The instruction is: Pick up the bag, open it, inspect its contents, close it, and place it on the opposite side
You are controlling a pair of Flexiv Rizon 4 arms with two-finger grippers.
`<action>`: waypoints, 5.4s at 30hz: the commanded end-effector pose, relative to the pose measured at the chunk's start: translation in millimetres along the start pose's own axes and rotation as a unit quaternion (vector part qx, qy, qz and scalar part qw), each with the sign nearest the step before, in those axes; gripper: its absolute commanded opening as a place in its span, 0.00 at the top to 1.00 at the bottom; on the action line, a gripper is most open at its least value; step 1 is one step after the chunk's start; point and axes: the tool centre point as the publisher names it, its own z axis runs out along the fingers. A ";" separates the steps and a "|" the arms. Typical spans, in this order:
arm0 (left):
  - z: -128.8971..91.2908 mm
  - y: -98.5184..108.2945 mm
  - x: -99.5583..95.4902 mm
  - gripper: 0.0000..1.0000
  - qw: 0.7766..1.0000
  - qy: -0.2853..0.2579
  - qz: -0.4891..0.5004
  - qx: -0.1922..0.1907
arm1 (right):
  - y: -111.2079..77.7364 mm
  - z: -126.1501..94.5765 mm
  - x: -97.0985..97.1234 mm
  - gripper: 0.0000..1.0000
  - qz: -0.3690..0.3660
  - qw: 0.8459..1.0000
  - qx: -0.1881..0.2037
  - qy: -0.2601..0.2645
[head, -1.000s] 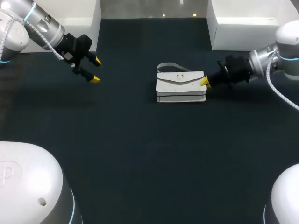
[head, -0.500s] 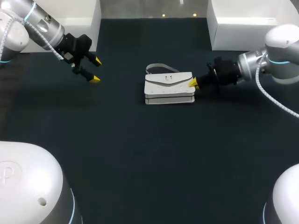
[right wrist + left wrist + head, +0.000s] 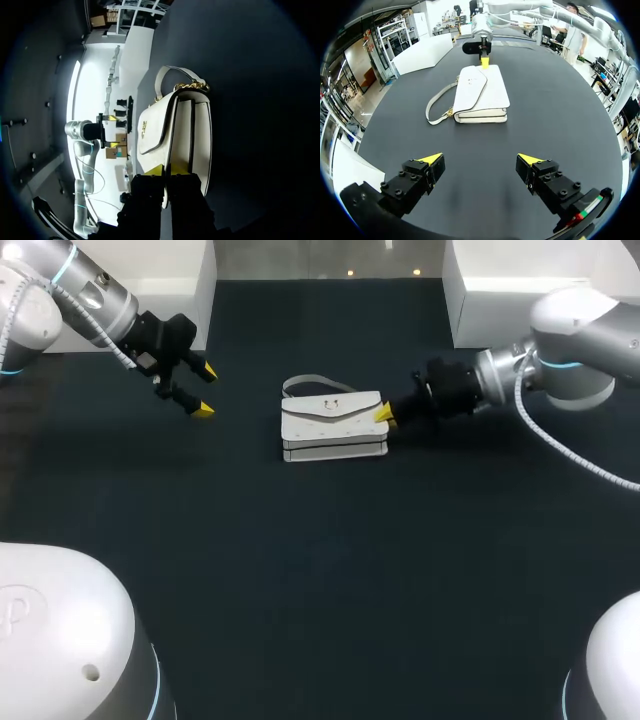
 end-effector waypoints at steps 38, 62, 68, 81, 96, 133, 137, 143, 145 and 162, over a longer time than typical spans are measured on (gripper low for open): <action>0.9 0.6 0.0 0.00 1.000 -0.001 0.001 0.001 | 17.6 15.9 5.9 1.00 -0.011 1.000 -0.020 0.020; 0.9 0.6 0.0 0.00 1.000 -0.001 0.001 0.001 | -3.4 -36.4 61.5 0.00 -0.102 0.984 -0.017 -0.144; 0.9 0.6 0.0 0.00 1.000 -0.001 0.001 0.001 | -17.6 -40.3 90.3 0.00 -0.214 0.944 0.002 -0.251; 0.9 0.6 0.0 0.00 1.000 -0.001 0.001 0.001 | -29.7 -31.5 111.1 0.00 -0.341 0.836 0.031 -0.429; 0.9 0.6 0.0 0.00 1.000 -0.001 0.001 0.001 | -25.8 -27.8 109.4 0.00 -0.324 0.798 0.083 -0.501; -2.4 -59.9 5.8 0.00 0.956 -0.145 0.254 0.000 | -42.0 -14.0 100.8 0.00 -0.658 0.520 0.050 -0.542; 19.2 -73.0 0.3 0.00 0.949 -0.135 0.285 0.016 | -41.0 -3.2 110.0 0.00 -0.697 0.433 0.044 -0.570; 33.3 -85.1 -3.5 0.00 0.940 -0.129 0.314 0.037 | -45.2 7.2 93.3 0.00 -0.708 0.389 0.047 -0.587; 35.7 -89.0 -5.5 0.00 0.938 -0.132 0.317 0.044 | -44.9 8.2 86.6 0.00 -0.709 0.389 0.043 -0.586; 57.2 -110.1 -20.0 0.00 0.934 -0.124 0.329 0.059 | -27.5 17.6 43.4 0.46 -0.739 0.386 0.041 -0.551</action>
